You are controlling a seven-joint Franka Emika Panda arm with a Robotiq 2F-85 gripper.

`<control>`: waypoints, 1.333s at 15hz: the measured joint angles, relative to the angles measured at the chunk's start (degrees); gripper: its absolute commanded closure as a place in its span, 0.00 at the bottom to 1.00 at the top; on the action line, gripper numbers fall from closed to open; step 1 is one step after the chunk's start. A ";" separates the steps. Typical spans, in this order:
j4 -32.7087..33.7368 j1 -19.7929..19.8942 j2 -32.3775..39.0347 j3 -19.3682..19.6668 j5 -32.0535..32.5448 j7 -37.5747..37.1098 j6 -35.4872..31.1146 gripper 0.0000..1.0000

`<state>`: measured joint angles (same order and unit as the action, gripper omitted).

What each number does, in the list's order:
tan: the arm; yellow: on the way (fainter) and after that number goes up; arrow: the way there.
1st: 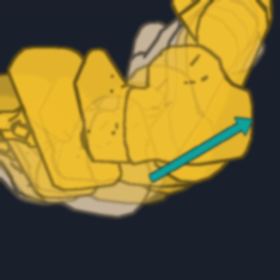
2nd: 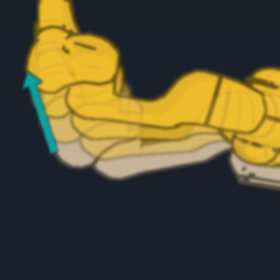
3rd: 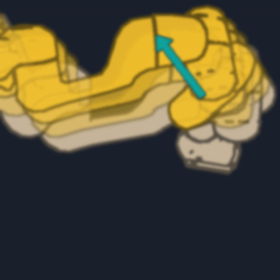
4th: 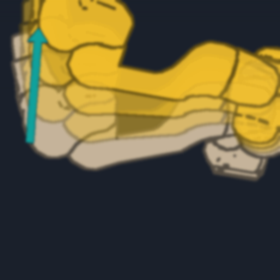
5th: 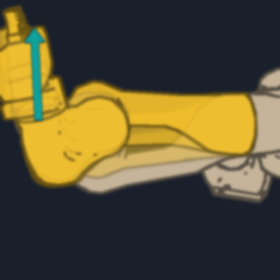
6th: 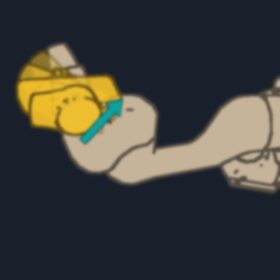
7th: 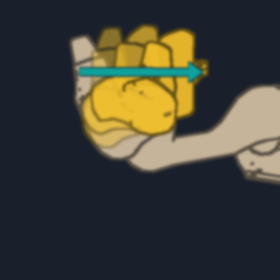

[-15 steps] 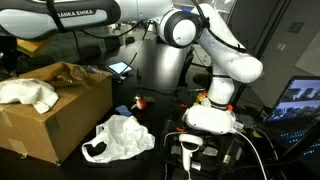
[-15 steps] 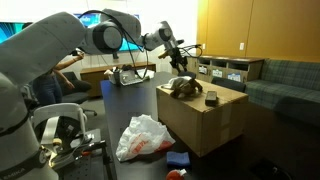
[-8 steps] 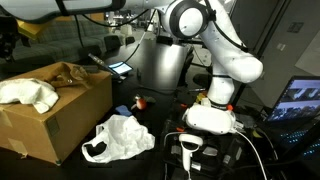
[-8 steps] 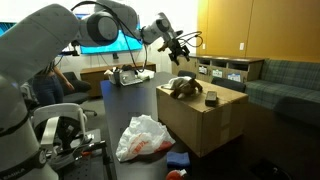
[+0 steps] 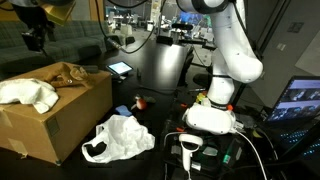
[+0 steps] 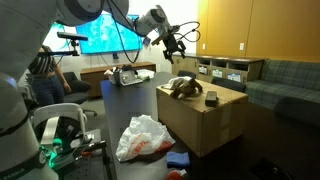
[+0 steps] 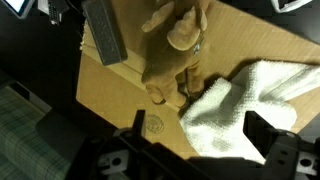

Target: Remove the orange plush toy from the box and replace it with the gray duster, remove the blue object from the box and replace it with the brown toy and remove the plastic bag from the box and replace it with the white towel

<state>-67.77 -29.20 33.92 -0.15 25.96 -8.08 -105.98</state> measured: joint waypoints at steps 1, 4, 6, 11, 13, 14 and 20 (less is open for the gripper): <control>-2.74 0.26 -1.84 -0.18 -0.52 0.00 -0.01 0.00; -11.12 1.07 -7.48 -0.50 -2.83 -0.29 -0.14 0.00; -16.90 1.57 -11.38 -0.51 -4.69 -1.03 -0.44 0.00; -31.30 6.50 -20.68 -5.04 -7.74 -4.56 -2.33 0.00; -37.32 8.12 -24.26 -6.16 -9.20 -6.45 -3.84 0.00; -40.60 8.88 -26.12 -6.56 -9.78 -7.68 -4.70 0.00; -60.68 13.43 -35.99 -7.22 -13.21 -12.15 -14.51 0.00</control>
<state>-128.45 -15.77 -2.08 -7.38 12.74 -20.23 -120.50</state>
